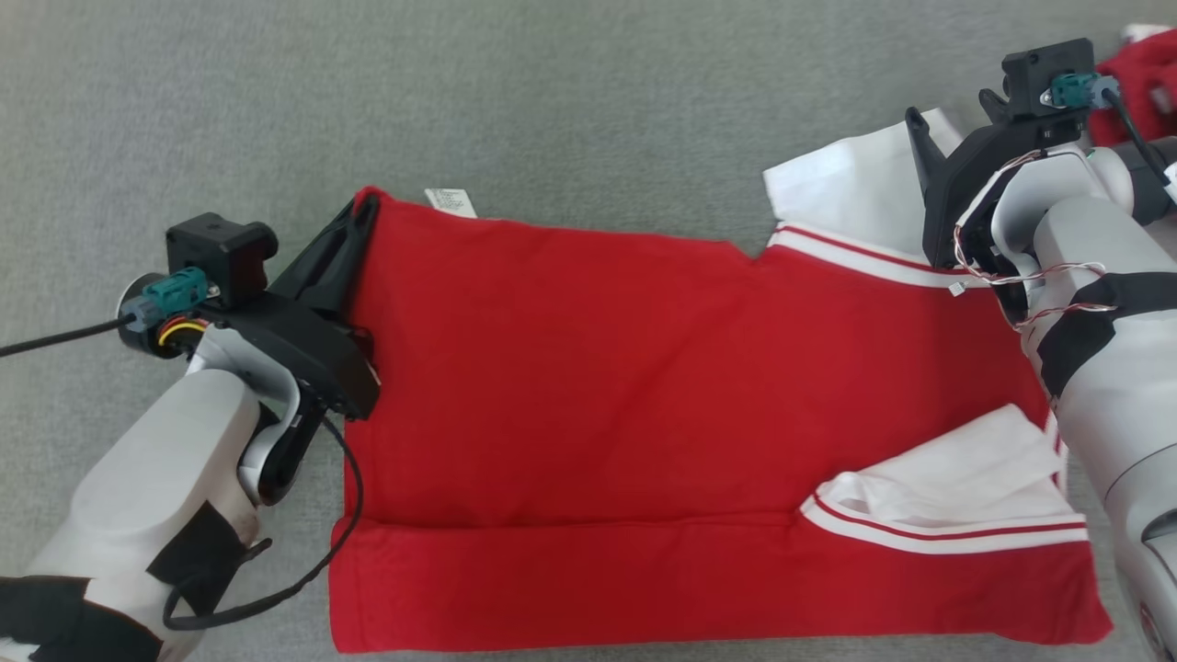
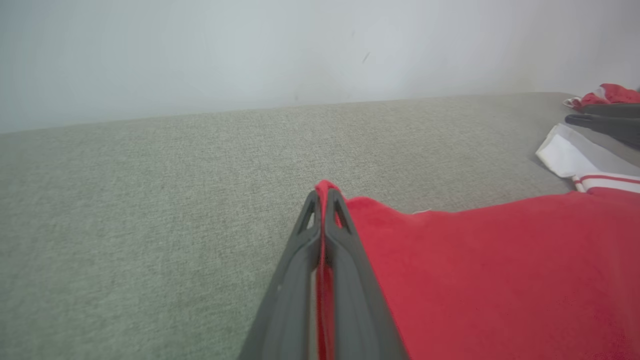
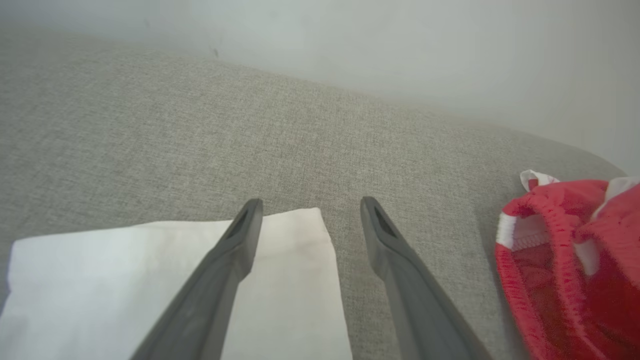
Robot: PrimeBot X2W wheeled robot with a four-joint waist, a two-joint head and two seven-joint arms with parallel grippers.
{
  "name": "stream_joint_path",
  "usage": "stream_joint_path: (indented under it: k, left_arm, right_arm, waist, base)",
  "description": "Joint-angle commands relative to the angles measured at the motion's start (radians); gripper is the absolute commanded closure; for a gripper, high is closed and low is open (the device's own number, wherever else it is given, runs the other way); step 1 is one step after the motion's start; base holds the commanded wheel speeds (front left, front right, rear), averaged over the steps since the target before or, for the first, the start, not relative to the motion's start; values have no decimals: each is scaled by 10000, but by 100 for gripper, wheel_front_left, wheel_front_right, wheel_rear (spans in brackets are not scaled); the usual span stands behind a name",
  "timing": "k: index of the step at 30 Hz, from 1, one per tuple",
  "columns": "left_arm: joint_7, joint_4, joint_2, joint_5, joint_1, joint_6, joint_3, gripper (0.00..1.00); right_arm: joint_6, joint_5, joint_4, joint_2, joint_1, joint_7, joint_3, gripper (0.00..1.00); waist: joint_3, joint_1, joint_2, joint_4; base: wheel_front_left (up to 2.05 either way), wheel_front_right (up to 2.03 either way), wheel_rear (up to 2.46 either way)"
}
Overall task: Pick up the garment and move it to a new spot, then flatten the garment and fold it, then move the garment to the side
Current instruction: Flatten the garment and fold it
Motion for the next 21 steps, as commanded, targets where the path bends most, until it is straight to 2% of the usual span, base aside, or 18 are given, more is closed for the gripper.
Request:
stream_joint_path:
  k: [1,7,8,9,10,13,21]
  left_arm:
    - [-87,-217,-16,142,37,91,0,100]
    - [-157,-817,138,312,242,273,14,100]
    - [-161,-892,157,327,244,303,21,100]
    - [-159,-961,183,325,247,321,30,100]
    - [-163,-1019,208,324,253,342,41,100]
    - [-170,-1095,258,308,269,377,77,100]
    - [-195,-927,428,197,516,408,224,100]
  right_arm:
    - [-25,-79,48,-102,-138,80,-63,0]
    - [-25,-297,144,-265,-234,442,-359,0]
    - [-25,-340,160,-289,-237,519,-433,35]
    - [-25,-362,173,-285,-240,567,-494,76]
    - [-25,-399,185,-258,-240,636,-546,100]
    - [-25,-430,197,-196,-271,552,-658,100]
    - [-25,-705,150,49,-545,-502,-849,100]
  waist:
    - [296,-1,-1,252]
    - [546,-1,-1,318]
    - [592,-1,-1,330]
    - [625,-1,-1,336]
    - [649,-1,-1,336]
    - [661,-1,-1,310]
    - [156,-1,-1,48]
  base:
    - [0,0,0]
    - [0,0,0]
    - [0,0,0]
    - [0,0,0]
    - [0,0,0]
    - [0,0,0]
    - [0,0,0]
